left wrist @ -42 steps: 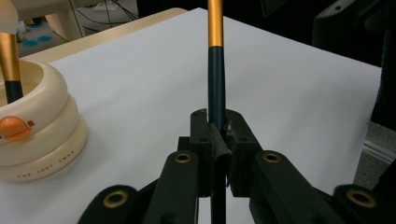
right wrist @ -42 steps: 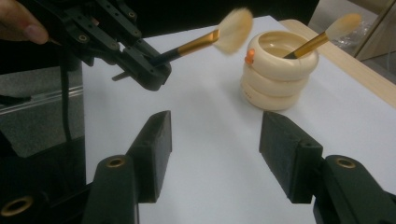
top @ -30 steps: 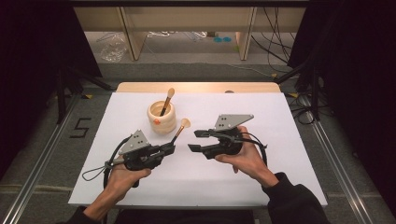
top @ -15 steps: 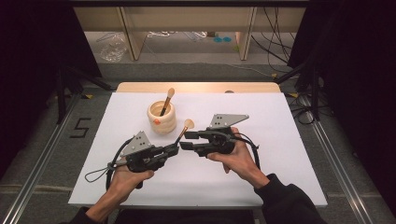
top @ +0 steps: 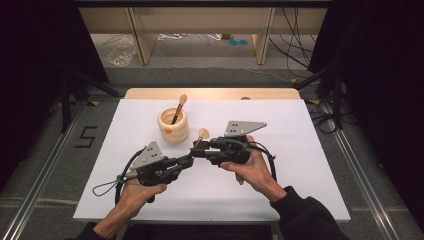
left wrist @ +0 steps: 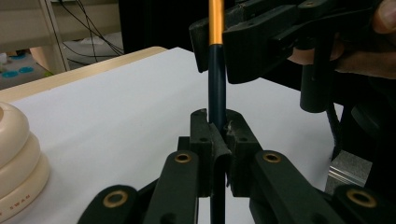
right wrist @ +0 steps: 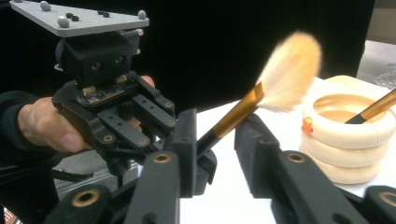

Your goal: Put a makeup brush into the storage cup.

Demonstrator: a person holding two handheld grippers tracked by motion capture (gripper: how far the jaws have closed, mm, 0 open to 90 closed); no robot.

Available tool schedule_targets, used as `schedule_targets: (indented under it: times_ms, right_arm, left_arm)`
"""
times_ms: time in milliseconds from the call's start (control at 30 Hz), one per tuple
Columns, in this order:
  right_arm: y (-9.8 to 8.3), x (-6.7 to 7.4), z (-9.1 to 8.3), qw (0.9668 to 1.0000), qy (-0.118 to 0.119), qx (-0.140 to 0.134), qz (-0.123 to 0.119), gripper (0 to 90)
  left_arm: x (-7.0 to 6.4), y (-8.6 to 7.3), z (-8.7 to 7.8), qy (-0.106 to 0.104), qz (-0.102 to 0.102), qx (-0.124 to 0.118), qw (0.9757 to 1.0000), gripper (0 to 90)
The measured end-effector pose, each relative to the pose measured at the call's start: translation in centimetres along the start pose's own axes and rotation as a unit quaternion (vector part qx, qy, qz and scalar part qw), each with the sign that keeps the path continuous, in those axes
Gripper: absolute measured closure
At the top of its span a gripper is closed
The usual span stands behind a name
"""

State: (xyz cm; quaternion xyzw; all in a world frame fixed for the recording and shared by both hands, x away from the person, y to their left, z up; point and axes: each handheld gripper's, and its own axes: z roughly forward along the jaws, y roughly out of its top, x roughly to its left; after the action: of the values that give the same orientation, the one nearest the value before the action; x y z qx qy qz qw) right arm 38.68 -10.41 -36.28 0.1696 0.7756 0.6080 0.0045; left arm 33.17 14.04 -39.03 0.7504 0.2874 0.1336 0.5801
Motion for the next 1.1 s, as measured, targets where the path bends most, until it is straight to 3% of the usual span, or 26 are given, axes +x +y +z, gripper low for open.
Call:
schedule_targets:
  times_ms: [100,200,533,667,700,767,833,900,1033,1100]
  right_arm:
    - [0.0,-0.1,0.2,0.9998,0.010,-0.017,-0.006,73.8]
    - [0.0,0.1,0.1,0.9997,0.016,-0.014,0.009,75.4]
    - [0.2,0.4,0.3,0.9987,0.041,-0.029,0.010,83.3]
    - [0.3,0.7,0.5,0.9984,0.047,-0.031,-0.008,84.9]
    - [0.3,0.8,0.4,0.9989,0.038,-0.026,-0.009,84.9]
    - [0.3,0.7,0.5,0.9984,0.043,-0.029,-0.020,85.0]
    - [0.4,0.9,0.3,0.9990,0.039,-0.015,-0.015,85.0]
    - [0.4,0.9,0.4,0.9989,0.030,-0.015,-0.032,85.0]
    - [0.4,1.1,0.4,0.9991,0.019,0.003,-0.038,85.0]
    - [0.4,1.0,0.4,0.9989,0.015,0.005,-0.045,85.0]
  left_arm:
    - [-0.1,0.0,0.0,0.000,-0.001,0.000,1.0000,83.4]
    - [-0.1,0.0,0.0,-0.001,0.005,0.000,1.0000,83.3]
    - [-0.5,0.0,0.2,-0.002,0.019,0.005,0.9998,83.3]
    - [-0.5,0.0,0.3,-0.002,0.029,0.009,0.9995,83.2]
    - [-0.6,0.0,0.3,-0.002,0.033,0.011,0.9994,83.1]
    - [-0.6,0.1,0.3,0.000,0.041,0.013,0.9991,82.8]
    - [-0.5,0.0,0.4,0.002,0.048,0.023,0.9986,81.3]
    - [-0.6,-0.1,0.4,0.009,0.064,0.025,0.9976,78.1]
    - [-0.7,-0.1,0.4,0.023,0.094,0.037,0.9946,74.1]
    - [-0.9,-0.2,0.5,0.023,0.095,0.036,0.9946,74.0]
